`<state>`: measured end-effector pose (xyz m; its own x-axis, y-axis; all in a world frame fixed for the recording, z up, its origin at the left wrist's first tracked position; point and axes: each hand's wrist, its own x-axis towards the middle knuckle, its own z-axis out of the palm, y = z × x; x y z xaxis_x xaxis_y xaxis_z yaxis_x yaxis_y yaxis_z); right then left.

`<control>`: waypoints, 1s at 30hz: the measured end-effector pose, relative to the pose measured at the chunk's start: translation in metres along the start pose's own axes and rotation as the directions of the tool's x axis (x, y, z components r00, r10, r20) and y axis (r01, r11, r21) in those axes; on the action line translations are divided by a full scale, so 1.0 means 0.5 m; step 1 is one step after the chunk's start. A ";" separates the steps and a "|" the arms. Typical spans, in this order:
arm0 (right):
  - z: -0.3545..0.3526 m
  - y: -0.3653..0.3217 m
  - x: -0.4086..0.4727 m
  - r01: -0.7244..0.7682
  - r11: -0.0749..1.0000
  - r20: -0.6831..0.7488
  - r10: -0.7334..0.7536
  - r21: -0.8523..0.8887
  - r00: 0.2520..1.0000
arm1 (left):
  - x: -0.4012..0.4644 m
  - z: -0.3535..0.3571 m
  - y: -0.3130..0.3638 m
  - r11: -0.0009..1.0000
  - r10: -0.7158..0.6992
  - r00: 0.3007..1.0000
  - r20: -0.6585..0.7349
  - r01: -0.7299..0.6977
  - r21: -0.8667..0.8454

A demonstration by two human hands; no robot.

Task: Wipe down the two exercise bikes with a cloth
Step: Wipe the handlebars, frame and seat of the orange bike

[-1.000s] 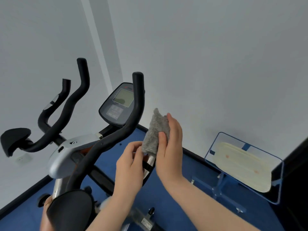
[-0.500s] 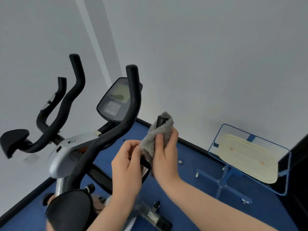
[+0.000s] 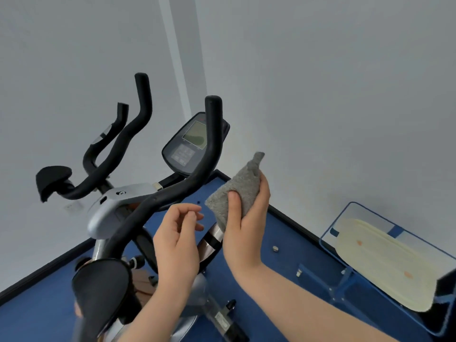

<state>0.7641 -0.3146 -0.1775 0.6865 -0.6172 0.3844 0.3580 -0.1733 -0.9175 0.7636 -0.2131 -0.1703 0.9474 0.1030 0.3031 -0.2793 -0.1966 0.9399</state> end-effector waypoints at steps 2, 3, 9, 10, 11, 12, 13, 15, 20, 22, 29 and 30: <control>-0.012 0.007 -0.001 0.081 0.996 0.074 -0.077 -0.049 0.994 | -0.004 -0.001 0.001 1.000 0.009 0.999 -0.047 -0.009 -0.006; -0.018 0.007 0.009 0.172 0.979 0.108 -0.160 -0.105 0.981 | -0.006 0.000 0.002 1.000 0.011 0.997 -0.071 -0.012 -0.008; -0.053 -0.006 0.048 0.726 0.396 0.538 -0.491 -0.562 0.685 | -0.024 0.005 0.007 0.996 0.062 0.952 -0.300 -0.079 -0.046; -0.061 -0.005 0.037 0.776 0.341 0.627 -0.458 -0.531 0.630 | -0.028 0.005 0.007 0.996 0.072 0.944 -0.321 -0.087 -0.033; -0.068 -0.004 0.024 0.821 0.312 0.703 -0.424 -0.478 0.571 | -0.033 0.002 0.008 0.996 0.085 0.939 -0.334 -0.093 -0.010; -0.073 -0.005 0.011 0.859 0.297 0.765 -0.395 -0.418 0.509 | -0.038 -0.004 0.009 0.994 0.105 0.934 -0.341 -0.102 0.026; -0.077 -0.005 0.004 0.891 0.276 0.814 -0.374 -0.361 0.445 | -0.042 -0.013 0.012 0.990 0.139 0.928 -0.345 -0.119 0.077; -0.085 -0.007 0.022 0.950 0.204 0.880 -0.369 -0.238 0.300 | -0.044 -0.050 0.022 0.961 0.230 0.913 -0.338 -0.158 0.228; -0.086 -0.018 0.045 0.975 0.057 0.920 -0.324 -0.215 0.221 | -0.028 -0.175 0.019 0.788 0.281 0.905 -0.318 -0.029 0.615; -0.047 -0.034 -0.002 0.967 0.037 0.935 -0.251 -0.251 0.252 | -0.031 -0.196 0.000 0.759 0.167 0.909 -0.382 0.129 0.638; -0.004 -0.044 -0.038 0.985 0.098 0.979 -0.134 -0.140 0.152 | -0.047 -0.196 -0.032 0.807 -0.045 0.853 -0.520 0.338 0.485; 0.006 -0.049 -0.042 0.986 0.096 0.982 -0.113 -0.138 0.149 | -0.048 -0.195 -0.034 0.806 -0.054 0.848 -0.528 0.349 0.478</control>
<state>0.7425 -0.2951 -0.1627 0.6836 0.6817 0.2606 0.6234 -0.7311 0.2772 0.7304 -0.1169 -0.1782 0.7357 0.6125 0.2892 0.1805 -0.5889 0.7878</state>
